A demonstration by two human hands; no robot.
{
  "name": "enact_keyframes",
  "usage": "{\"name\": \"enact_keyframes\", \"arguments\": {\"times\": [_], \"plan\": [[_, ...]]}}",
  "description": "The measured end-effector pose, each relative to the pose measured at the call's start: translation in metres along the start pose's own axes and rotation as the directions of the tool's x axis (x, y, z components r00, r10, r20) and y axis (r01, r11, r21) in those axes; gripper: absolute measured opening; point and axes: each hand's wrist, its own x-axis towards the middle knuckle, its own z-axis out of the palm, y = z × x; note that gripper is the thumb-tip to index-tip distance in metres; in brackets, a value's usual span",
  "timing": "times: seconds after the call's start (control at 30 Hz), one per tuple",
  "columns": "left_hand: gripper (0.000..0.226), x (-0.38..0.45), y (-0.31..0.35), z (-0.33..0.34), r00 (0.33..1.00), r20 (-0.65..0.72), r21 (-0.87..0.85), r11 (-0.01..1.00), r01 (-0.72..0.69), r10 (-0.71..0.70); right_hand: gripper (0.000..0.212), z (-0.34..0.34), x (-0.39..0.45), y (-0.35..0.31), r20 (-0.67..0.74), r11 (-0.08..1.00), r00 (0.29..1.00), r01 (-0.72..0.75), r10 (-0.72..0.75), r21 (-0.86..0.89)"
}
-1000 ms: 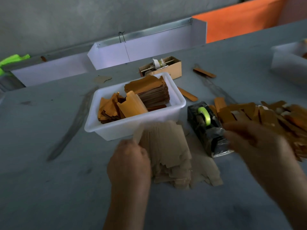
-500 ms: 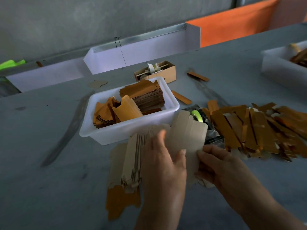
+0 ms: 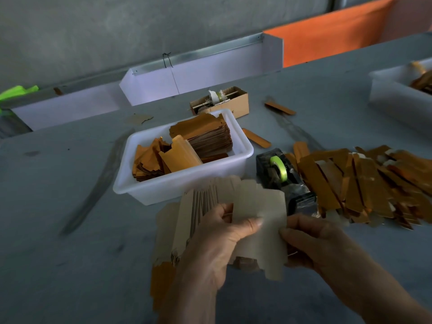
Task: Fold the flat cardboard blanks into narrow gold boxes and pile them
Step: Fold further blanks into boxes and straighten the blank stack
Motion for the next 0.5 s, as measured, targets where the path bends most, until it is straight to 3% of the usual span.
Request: {"name": "enact_keyframes", "arguments": {"times": [0.13,0.27,0.4,0.5], "plan": [[0.024,0.0,-0.002,0.001,0.997,-0.022,0.119,0.99,-0.07,0.073,0.015,-0.001,0.001,0.001,-0.011,0.994,0.999,0.041,-0.042,-0.098],[0.015,0.0,-0.004,0.006,0.989,-0.059,0.198,0.972,-0.125,0.139,0.017,0.002,-0.001,0.003,-0.064,0.943,0.984,0.137,-0.164,-0.302],[0.012,0.0,-0.007,0.013,0.979,-0.11,0.221,0.965,-0.142,0.17,0.011,0.013,-0.009,0.003,-0.168,0.767,0.897,0.237,-0.408,-0.596],[0.013,0.0,-0.007,0.016,0.978,-0.105,0.205,0.966,-0.156,0.181,0.022,0.025,-0.014,0.002,-0.138,0.666,0.831,0.32,-0.539,-0.673]]}}
